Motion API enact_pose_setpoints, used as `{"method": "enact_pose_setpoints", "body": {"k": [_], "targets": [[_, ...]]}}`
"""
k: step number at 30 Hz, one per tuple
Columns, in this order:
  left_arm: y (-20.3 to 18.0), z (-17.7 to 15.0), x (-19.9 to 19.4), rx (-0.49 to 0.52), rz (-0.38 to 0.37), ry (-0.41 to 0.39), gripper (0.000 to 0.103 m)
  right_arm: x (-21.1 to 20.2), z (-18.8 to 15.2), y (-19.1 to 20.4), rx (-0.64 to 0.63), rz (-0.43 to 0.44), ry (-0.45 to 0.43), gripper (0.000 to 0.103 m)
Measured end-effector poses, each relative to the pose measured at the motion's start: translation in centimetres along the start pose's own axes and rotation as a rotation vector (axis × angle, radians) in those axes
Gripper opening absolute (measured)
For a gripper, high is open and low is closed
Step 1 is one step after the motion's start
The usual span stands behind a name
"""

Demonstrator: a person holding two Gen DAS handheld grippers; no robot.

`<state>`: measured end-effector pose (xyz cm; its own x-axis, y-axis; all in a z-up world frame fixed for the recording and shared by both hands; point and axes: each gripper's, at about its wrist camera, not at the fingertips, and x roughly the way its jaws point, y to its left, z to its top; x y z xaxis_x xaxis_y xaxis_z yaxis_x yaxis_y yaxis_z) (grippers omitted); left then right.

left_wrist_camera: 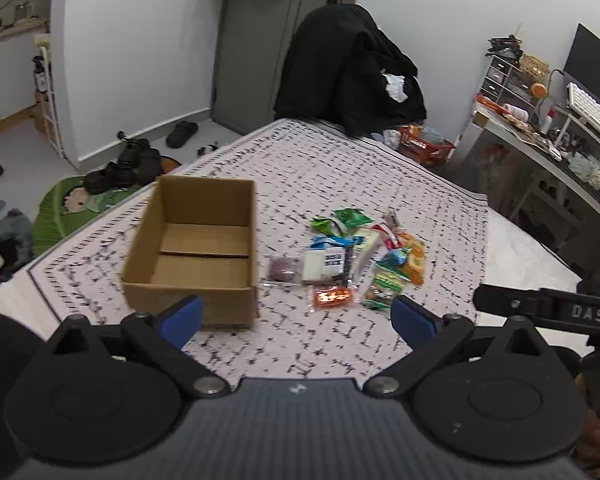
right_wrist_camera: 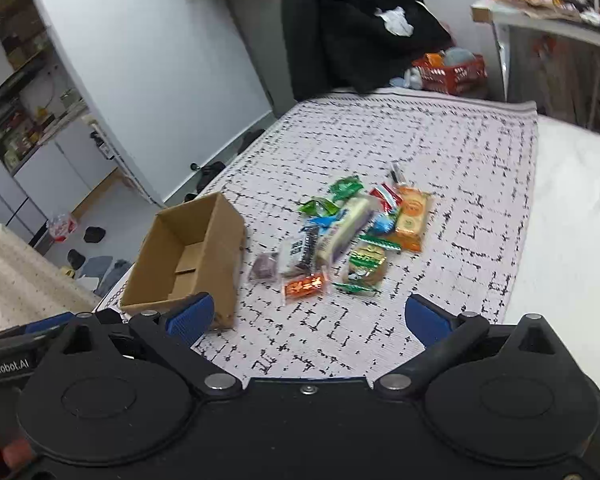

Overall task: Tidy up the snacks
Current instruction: 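Reach the left tool to the orange-red candy bar while the right tool reaches the green-wrapped cake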

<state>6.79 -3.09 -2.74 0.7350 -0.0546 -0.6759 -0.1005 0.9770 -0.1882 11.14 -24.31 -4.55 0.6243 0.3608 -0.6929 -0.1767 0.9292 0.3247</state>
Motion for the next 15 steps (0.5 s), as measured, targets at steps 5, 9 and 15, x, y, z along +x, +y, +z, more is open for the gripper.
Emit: {"method": "enact_pose_setpoints", "body": {"k": [5, 9, 15], "targets": [[-1.0, 0.2, 2.0, -0.002, -0.023, 0.019, 0.099, 1.7, 0.1, -1.1, 0.035, 0.000, 0.029, 0.098], [-1.5, 0.3, 4.0, -0.012, -0.023, 0.051, 0.095, 3.0, 0.7, -2.2, 0.076, 0.001, 0.038, 0.092], [-2.3, 0.5, 6.8, -0.023, -0.025, 0.076, 0.091, 5.1, 1.2, -4.0, 0.135, -0.004, 0.053, 0.084]]}}
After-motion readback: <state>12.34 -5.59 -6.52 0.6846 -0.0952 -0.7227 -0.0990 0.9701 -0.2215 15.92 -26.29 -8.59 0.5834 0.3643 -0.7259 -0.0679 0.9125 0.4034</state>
